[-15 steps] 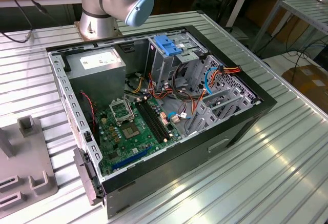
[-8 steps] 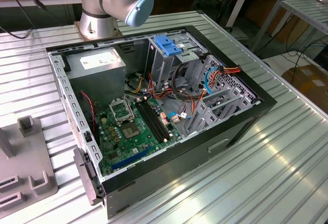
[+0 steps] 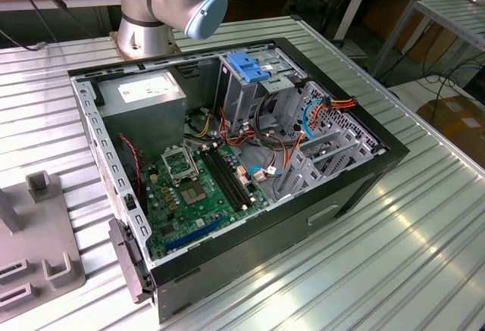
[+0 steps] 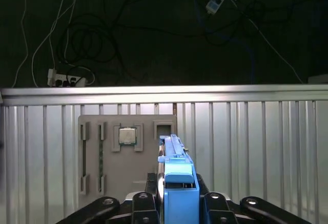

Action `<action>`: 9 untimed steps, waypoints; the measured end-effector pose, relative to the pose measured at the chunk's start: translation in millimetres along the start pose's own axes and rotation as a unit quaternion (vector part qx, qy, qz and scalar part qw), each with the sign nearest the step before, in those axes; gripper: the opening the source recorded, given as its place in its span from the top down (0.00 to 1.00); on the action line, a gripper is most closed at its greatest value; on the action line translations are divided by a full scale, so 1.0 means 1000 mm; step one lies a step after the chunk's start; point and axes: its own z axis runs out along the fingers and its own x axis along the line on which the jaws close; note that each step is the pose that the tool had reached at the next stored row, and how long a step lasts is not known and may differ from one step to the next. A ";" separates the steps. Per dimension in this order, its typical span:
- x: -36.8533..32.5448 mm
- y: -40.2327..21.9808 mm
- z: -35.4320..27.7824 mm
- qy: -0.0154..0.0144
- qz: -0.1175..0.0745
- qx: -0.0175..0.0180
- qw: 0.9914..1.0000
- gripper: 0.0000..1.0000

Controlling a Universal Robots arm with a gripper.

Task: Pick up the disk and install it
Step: 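Pick up the disk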

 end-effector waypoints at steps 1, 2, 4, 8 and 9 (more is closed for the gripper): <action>-0.0001 0.0000 -0.0023 0.000 0.000 0.000 1.000 0.63; -0.0001 0.0001 -0.0042 0.000 0.000 0.000 1.000 0.63; -0.0002 0.0001 -0.0097 0.000 0.000 0.000 1.000 0.63; -0.0004 0.0003 -0.0186 0.000 0.000 0.000 1.000 0.63; -0.0005 0.0003 -0.0207 0.000 0.000 0.000 1.000 0.63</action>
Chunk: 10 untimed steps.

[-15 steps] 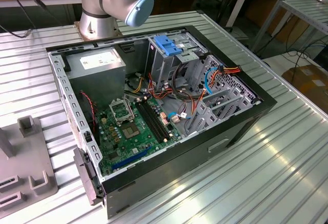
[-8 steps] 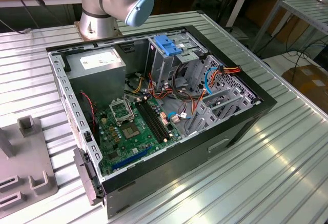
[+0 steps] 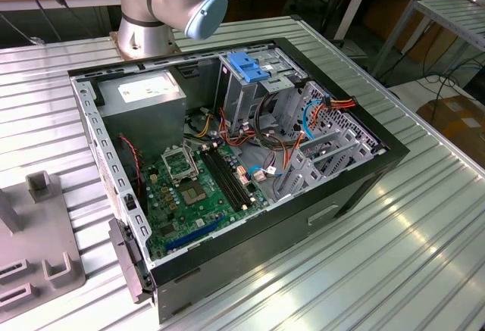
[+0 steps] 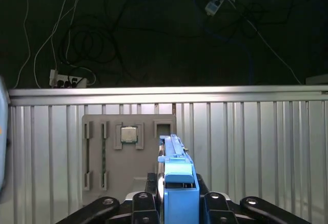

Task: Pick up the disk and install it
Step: 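Pick up the disk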

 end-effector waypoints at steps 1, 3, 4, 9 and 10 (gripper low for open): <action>-0.0001 0.0001 -0.0041 0.000 0.000 0.000 1.000 0.63; -0.0002 0.0002 -0.0090 0.000 0.000 0.000 1.000 0.63; -0.0003 0.0002 -0.0117 0.000 0.000 0.000 1.000 0.63; -0.0003 0.0003 -0.0147 0.000 0.000 0.000 1.000 0.63; -0.0003 0.0003 -0.0147 0.000 0.000 0.000 1.000 0.63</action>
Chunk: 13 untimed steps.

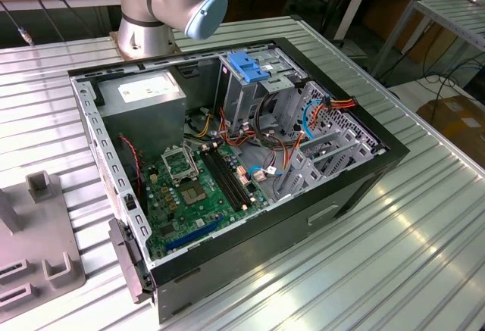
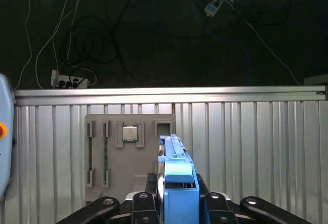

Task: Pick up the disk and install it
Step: 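Pick up the disk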

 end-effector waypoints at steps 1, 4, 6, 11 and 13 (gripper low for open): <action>0.0000 0.0000 0.0000 0.000 0.000 0.000 1.000 0.63; 0.0000 0.0000 0.0000 0.000 0.000 0.000 1.000 0.63; 0.0000 0.0000 -0.0001 0.000 0.000 0.000 1.000 0.63; 0.0000 -0.0012 -0.0002 0.000 0.000 0.000 1.000 0.63; -0.0001 -0.0031 -0.0001 0.000 0.000 0.000 1.000 0.63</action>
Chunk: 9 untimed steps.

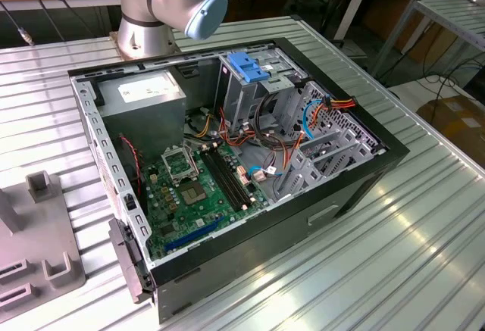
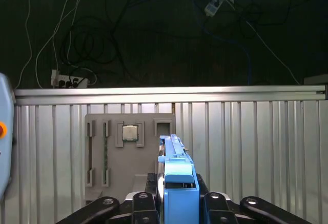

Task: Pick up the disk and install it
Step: 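Pick up the disk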

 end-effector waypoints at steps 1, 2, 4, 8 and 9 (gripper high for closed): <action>0.0000 -0.0011 -0.0001 0.000 0.000 0.000 1.000 0.63; -0.0001 -0.0023 -0.0001 0.000 0.000 0.000 1.000 0.63; -0.0002 -0.0067 -0.0001 0.000 0.000 0.000 1.000 0.63; -0.0003 -0.0133 -0.0002 0.000 0.000 0.000 1.000 0.63; -0.0004 -0.0152 -0.0003 0.000 0.000 0.000 1.000 0.63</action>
